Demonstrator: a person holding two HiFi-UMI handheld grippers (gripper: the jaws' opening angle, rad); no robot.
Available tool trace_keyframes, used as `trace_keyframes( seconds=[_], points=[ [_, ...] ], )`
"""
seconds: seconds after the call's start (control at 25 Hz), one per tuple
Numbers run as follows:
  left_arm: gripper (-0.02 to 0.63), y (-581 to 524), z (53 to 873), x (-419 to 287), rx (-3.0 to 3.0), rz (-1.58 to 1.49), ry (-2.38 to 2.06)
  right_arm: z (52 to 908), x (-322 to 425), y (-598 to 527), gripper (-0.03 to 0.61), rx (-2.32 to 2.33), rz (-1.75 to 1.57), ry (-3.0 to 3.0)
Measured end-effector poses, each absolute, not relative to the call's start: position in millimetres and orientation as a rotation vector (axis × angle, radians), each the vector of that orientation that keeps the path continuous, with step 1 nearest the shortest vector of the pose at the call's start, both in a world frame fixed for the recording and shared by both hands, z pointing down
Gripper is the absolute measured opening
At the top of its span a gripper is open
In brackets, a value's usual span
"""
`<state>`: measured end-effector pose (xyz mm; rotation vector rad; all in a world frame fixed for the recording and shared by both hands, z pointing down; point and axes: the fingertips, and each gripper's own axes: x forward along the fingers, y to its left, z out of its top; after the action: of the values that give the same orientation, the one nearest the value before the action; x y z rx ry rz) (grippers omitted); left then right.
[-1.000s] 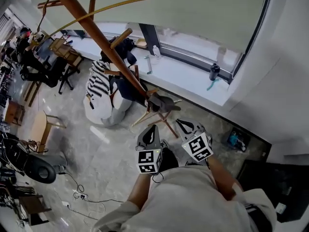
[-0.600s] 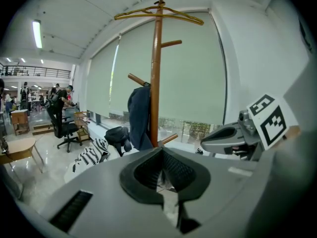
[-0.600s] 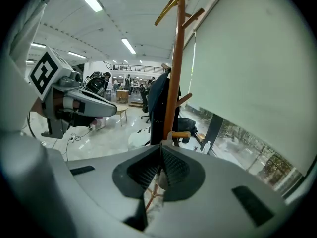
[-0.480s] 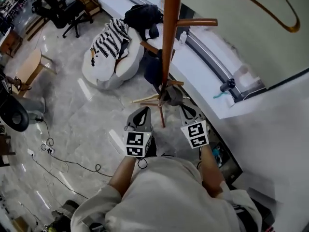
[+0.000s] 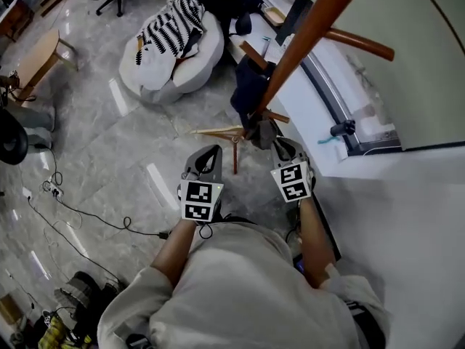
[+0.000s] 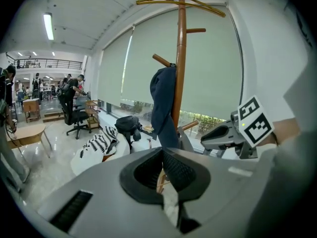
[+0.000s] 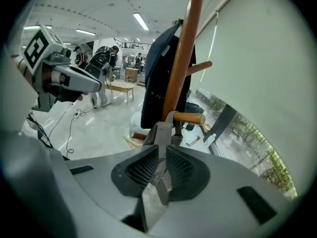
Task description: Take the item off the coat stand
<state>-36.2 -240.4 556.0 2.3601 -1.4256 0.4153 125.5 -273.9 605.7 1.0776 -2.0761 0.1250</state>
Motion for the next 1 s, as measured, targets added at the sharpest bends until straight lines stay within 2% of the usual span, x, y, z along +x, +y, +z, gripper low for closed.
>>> trace_keyframes(
  seconds=[0.04, 0.08, 0.12, 0.44, 1.0],
  points=[
    [0.009, -241, 558, -40, 2.352, 0.417, -1.430, 611, 125, -276, 0.051, 1.062, 0.138, -2.072],
    [0.008, -242, 560, -43, 2.345, 0.419, -1.434, 617, 124, -277, 0.132, 1.045, 0.154, -2.069],
    [0.009, -243, 561, -46, 2.339, 0.420, -1.438, 621, 124, -279, 0.161, 1.033, 0.172, -2.067],
    [0.008, -248, 567, -64, 2.311, 0.431, -1.465, 644, 119, -296, 0.162, 1.014, 0.212, -2.046],
    [0.009, -242, 572, -84, 2.294, 0.460, -1.477, 682, 107, -319, 0.222, 0.991, 0.188, -1.978]
  ],
)
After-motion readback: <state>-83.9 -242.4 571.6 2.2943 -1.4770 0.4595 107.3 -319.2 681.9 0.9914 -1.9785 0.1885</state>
